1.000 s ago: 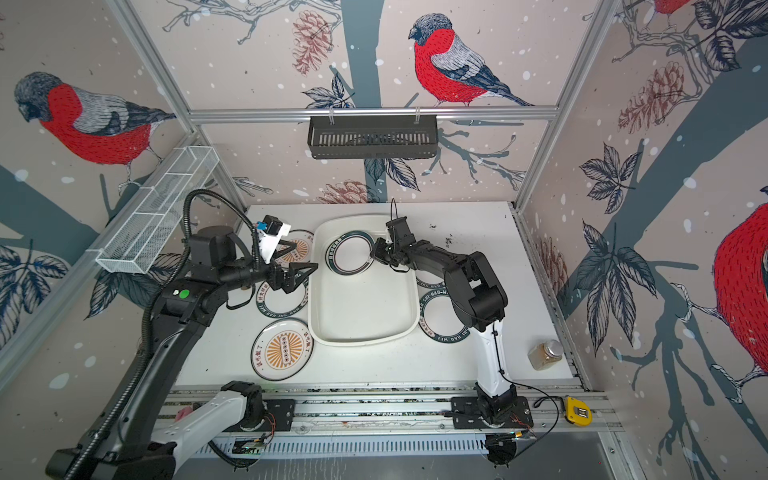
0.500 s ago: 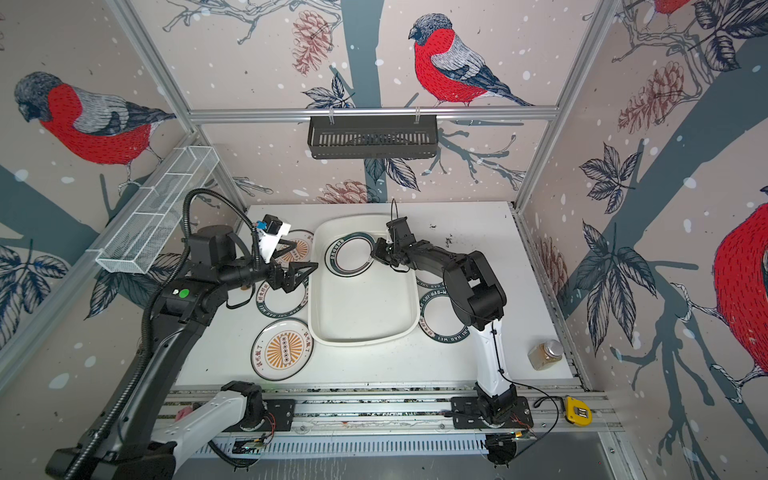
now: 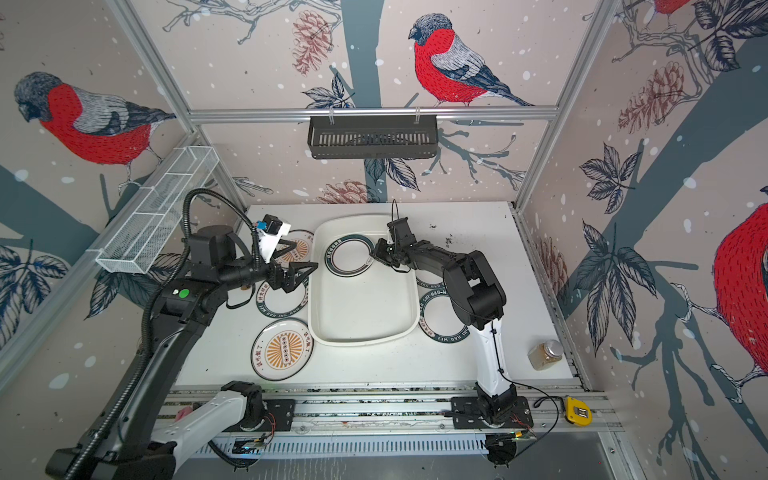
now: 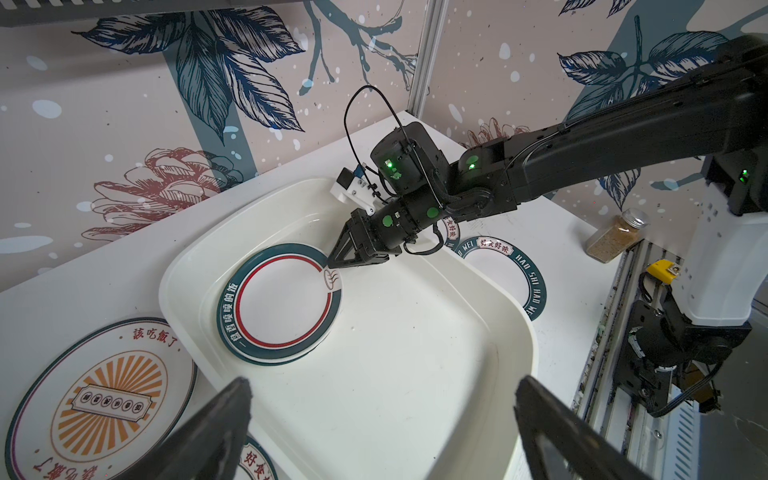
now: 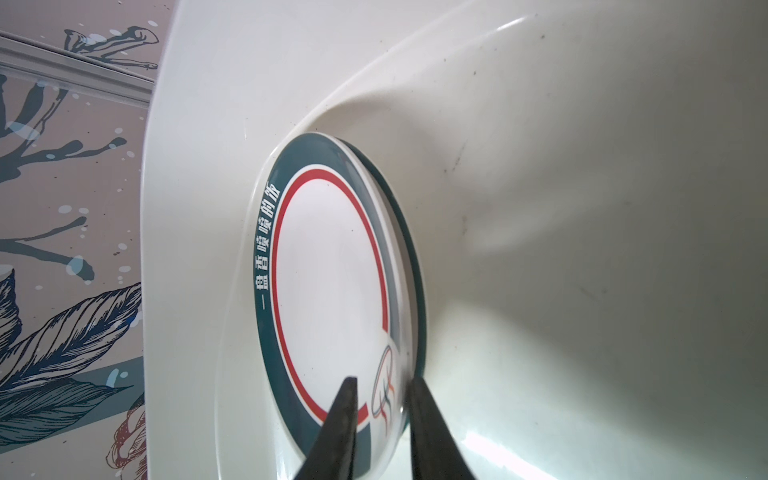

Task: Place the plates into the plastic bin on the countertop
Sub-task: 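Lower the red-and-green plate onto the cloud-emblem plate and open the right gripper, then withdraw the right gripper toward the green HAO SHI HAO WEI plate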

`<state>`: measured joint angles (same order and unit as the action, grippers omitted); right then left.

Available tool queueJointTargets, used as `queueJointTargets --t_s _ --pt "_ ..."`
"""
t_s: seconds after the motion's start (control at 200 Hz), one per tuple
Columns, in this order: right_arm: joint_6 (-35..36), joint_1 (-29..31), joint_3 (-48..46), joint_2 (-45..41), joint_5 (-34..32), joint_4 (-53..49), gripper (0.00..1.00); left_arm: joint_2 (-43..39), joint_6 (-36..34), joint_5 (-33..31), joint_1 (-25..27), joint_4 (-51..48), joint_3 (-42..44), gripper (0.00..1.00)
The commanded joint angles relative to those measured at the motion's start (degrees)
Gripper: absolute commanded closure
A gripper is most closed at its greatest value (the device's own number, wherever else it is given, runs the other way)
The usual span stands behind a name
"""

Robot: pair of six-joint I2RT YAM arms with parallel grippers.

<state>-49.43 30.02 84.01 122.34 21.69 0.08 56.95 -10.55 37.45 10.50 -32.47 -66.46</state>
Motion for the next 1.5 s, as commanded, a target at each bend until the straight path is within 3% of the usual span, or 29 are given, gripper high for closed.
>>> queueJointTargets --t_s 0.0,0.465,0.72,0.881,1.081,1.251,1.491 --pt "0.41 0.05 0.31 0.41 0.28 0.71 0.75 -0.12 -0.23 1.06 -0.01 0.30 -0.26 0.02" --pt "2.76 -0.02 2.44 -0.59 -1.11 -2.43 0.74 0.00 -0.53 0.20 0.04 0.48 0.13 0.02" --pt "9.41 -0.64 0.08 -12.84 -7.28 -8.11 0.68 0.09 -1.82 -1.86 0.03 0.04 0.98 0.02" --pt "9.33 -6.58 -10.78 -26.28 -3.92 -6.15 0.66 0.53 -3.24 -1.35 0.04 -0.97 0.64 0.02" --pt "7.69 -20.15 -27.88 -39.88 1.08 -1.44 0.62 1.00 -4.02 -0.61 -0.01 -1.45 -0.08 0.02" --pt "8.33 -29.70 -36.08 -40.88 7.38 0.81 0.62 0.88 -4.66 1.45 0.02 -2.42 0.16 0.02" --pt "10.32 -33.82 -41.25 -38.42 7.22 2.46 0.60 0.53 -4.75 3.37 0.02 -2.19 1.41 0.02"
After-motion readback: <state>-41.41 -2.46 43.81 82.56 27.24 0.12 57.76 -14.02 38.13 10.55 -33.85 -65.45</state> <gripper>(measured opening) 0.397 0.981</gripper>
